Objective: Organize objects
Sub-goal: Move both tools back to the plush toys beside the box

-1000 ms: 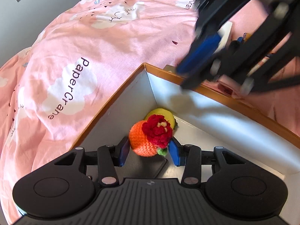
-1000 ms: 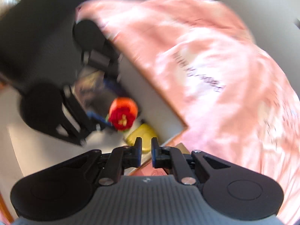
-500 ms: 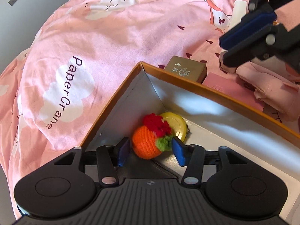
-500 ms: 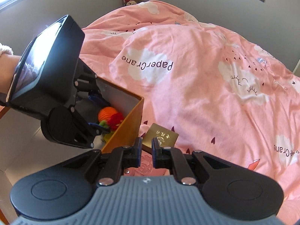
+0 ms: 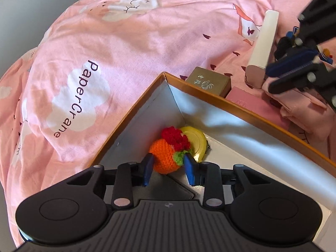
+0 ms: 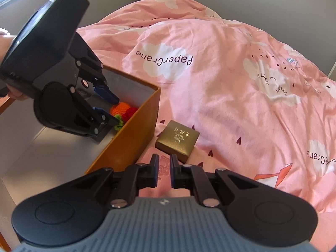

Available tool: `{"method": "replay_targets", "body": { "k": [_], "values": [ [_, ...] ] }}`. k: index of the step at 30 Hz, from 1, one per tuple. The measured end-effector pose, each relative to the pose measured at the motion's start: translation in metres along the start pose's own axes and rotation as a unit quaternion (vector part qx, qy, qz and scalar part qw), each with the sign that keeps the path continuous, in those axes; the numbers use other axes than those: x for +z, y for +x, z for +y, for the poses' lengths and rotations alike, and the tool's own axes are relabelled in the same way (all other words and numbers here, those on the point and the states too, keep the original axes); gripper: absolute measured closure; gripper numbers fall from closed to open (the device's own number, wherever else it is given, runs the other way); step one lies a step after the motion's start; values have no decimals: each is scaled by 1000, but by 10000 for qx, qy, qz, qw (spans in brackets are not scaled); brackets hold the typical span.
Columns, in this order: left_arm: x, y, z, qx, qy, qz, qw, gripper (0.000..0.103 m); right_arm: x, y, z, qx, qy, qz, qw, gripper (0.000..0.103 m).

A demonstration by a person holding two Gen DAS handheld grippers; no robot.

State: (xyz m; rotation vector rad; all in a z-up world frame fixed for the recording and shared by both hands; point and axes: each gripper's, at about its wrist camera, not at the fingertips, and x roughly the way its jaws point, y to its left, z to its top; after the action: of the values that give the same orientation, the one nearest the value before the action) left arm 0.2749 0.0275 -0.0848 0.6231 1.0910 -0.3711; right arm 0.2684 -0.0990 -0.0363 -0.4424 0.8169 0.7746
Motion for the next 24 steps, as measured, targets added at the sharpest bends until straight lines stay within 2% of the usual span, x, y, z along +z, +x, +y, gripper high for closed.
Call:
{"method": "replay_targets", "body": {
  "k": [5, 9, 15, 17, 18, 24],
  "values": [
    [-1, -5, -1, 23, -65, -26, 10000, 63, 0, 0, 2, -12, -26, 2, 10000, 93],
    [-7, -24, -8, 136, -116, -167, 9997, 63, -1, -12, 2, -100, 55, -169, 9998, 92],
    [-15, -76, -28, 171, -250, -701, 9971, 63, -13, -54, -4, -332, 452, -576, 9968, 79],
    [-15, -97, -36, -10, -352, -951, 9948, 63, -22, -71, -11, -403, 738, -708, 9939, 69],
    [-13, -106, -39, -146, -448, -1024, 9936, 63, -27, -79, -15, -457, 876, -768, 9921, 68],
    [3, -124, -61, -1205, -1166, -1116, 9795, 63, -66, -112, -31, -903, 1688, -929, 9771, 68]
  ]
}}
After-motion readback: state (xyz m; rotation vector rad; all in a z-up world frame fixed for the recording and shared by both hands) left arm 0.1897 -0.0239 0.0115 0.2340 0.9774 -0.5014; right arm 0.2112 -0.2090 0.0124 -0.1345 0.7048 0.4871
